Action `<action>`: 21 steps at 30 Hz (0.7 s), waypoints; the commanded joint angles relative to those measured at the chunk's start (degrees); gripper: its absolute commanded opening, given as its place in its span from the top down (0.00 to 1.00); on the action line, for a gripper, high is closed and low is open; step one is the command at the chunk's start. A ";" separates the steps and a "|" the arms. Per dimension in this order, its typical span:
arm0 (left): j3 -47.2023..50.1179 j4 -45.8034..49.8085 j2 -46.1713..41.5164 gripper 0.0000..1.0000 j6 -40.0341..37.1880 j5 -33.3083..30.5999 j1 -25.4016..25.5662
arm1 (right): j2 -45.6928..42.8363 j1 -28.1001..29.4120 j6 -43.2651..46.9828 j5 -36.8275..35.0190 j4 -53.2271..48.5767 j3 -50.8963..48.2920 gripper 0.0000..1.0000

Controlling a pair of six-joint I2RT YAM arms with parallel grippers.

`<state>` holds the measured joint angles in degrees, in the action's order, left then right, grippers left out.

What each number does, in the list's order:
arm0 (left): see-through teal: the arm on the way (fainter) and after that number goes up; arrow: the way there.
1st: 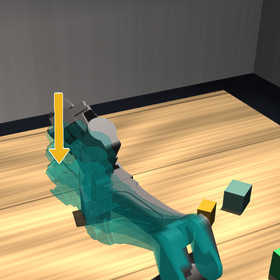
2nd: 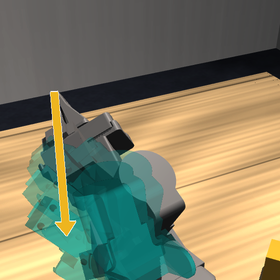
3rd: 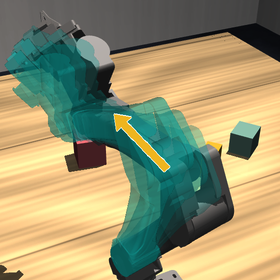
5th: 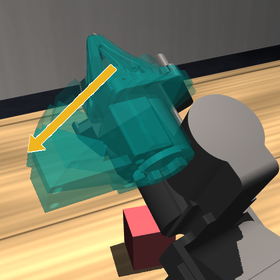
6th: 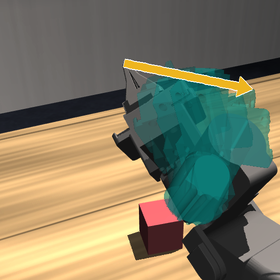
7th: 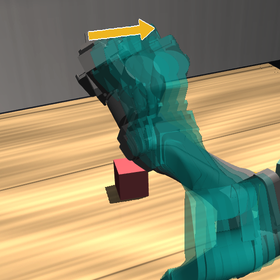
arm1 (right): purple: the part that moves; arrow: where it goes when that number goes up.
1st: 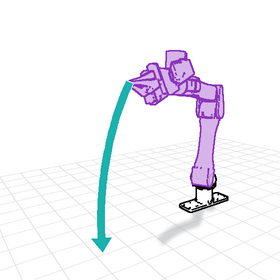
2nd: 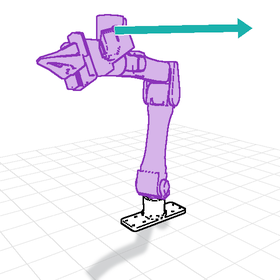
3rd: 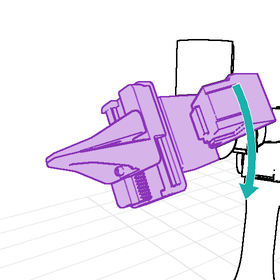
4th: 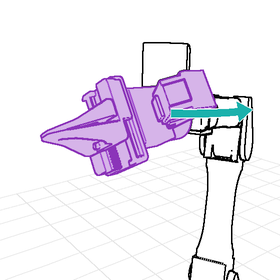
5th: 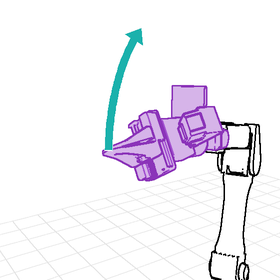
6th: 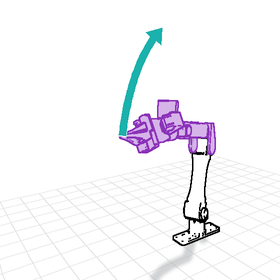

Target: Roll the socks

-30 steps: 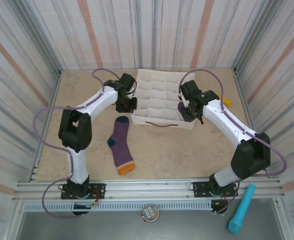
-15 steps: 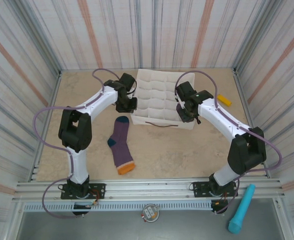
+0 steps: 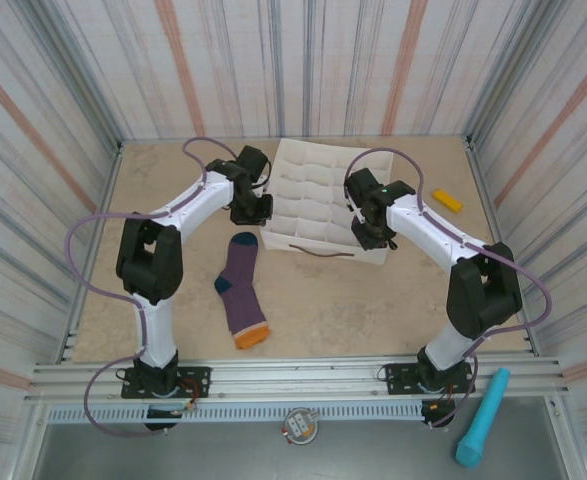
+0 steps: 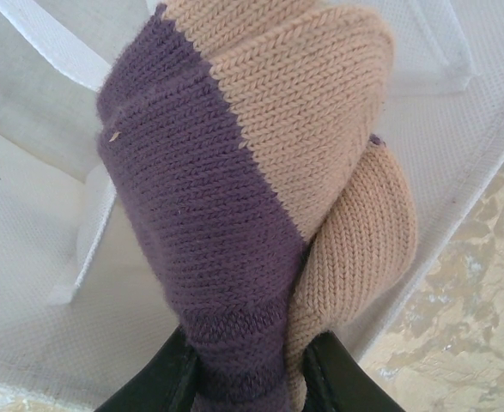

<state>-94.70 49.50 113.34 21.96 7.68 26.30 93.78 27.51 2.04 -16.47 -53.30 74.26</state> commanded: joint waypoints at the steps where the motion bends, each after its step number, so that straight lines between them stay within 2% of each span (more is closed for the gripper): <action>1: -1.01 0.90 0.37 1.00 1.20 -0.56 -0.68 | -1.45 0.79 -1.03 0.01 -2.91 -0.63 1.00; 8: -1.11 0.83 0.65 1.00 2.61 -0.05 -1.08 | -1.29 1.28 -0.59 -0.16 -4.57 -1.38 1.00; 21: -1.13 0.87 1.27 1.00 3.27 0.83 -1.17 | 0.98 3.78 -4.89 1.15 -0.80 -7.79 1.00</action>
<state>-94.72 49.71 113.49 23.03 8.95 25.85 93.01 30.39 -0.01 -16.97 -52.05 69.30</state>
